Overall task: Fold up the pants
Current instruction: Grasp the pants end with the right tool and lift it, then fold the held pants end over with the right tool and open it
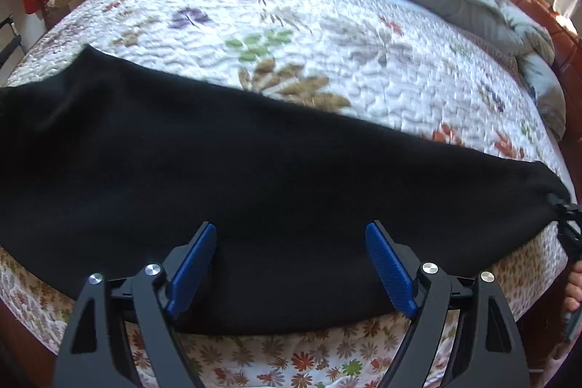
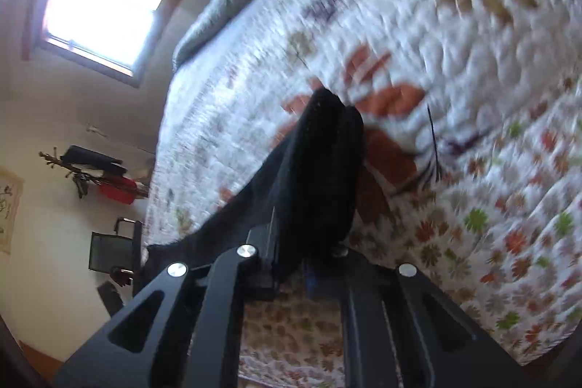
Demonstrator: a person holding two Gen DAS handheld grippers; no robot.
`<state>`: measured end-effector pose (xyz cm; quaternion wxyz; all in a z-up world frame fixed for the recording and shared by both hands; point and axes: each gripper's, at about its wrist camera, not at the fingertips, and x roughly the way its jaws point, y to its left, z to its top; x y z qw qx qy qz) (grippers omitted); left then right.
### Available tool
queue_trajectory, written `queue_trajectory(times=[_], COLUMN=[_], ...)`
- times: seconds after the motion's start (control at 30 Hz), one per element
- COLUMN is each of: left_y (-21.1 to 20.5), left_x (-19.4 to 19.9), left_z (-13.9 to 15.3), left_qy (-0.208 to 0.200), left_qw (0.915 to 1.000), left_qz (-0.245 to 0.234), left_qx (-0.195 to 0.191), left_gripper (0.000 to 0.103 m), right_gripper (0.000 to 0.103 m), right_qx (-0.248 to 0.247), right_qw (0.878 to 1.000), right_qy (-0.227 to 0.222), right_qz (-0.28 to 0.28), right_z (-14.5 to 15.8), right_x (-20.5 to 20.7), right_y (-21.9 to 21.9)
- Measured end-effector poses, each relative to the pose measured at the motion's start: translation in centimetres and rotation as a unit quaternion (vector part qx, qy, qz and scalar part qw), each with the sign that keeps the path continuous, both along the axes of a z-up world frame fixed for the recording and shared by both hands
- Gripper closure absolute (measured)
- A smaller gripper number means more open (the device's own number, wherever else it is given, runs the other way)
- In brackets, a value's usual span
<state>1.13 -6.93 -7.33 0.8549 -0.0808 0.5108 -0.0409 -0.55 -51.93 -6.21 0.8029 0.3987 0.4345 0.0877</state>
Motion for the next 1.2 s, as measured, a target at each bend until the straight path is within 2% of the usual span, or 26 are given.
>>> queue_trajectory(times=[0.07,0.13,0.2,0.3,0.4,0.47,0.53,0.57,0.67,0.8,0.93,1.2], left_y=[0.2,0.1,0.0,0.0,-1.0,-0.7,0.3,0.8,2.1,3.8,5.9,10.4], left_x=[-0.2,-0.2,0.0,0.6,0.5,0.4,0.3,0.2,-0.5,-1.1,-1.4,-2.7], left_z=[0.7,0.8,0.0,-2.4,-2.9,-2.5,-1.8,-1.3,0.1,1.8,2.6,3.0], left_qy=[-0.018,-0.023,-0.014,0.013,0.000,0.002,0.007,0.006,-0.006,-0.020,-0.018,-0.019], left_qw=[0.9998,0.9997,0.9997,0.9995,0.9978,0.9985,0.9997,0.9999,1.0000,0.9997,0.9993,0.9973], left_qz=[0.002,-0.004,-0.007,-0.005,-0.027,-0.025,-0.015,-0.008,0.004,0.014,0.032,0.070], left_qx=[-0.004,0.009,0.017,0.027,0.061,0.049,0.019,0.009,0.006,0.002,-0.003,-0.009], left_gripper=[0.018,0.018,0.017,0.017,0.014,0.014,0.014,0.014,0.013,0.013,0.013,0.013], right_gripper=[0.095,0.095,0.095,0.095,0.095,0.094,0.094,0.094,0.094,0.094,0.093,0.093], right_qx=[-0.023,-0.060,-0.074,-0.076,-0.083,-0.091,-0.114,-0.133,-0.150,-0.177,-0.196,-0.180], right_qw=[0.999,0.997,0.995,0.992,0.989,0.989,0.987,0.986,0.988,0.982,0.973,0.959], right_qy=[-0.021,-0.018,0.010,0.069,0.093,0.085,0.072,0.056,0.007,-0.047,-0.056,-0.050], right_qz=[-0.017,-0.042,-0.070,-0.076,-0.080,-0.086,-0.084,-0.077,-0.047,0.042,0.112,0.212], right_z=[2.0,2.6,1.5,-2.2,-4.3,-3.6,-1.9,-0.3,3.8,7.9,8.2,7.0], right_x=[-0.6,-1.2,-1.6,-1.5,-1.5,-1.6,-1.8,-1.8,-1.3,-0.3,1.1,3.2], right_y=[-1.1,-2.3,-4.0,-5.1,-4.8,-4.4,-3.7,-2.7,0.2,7.6,14.5,25.6])
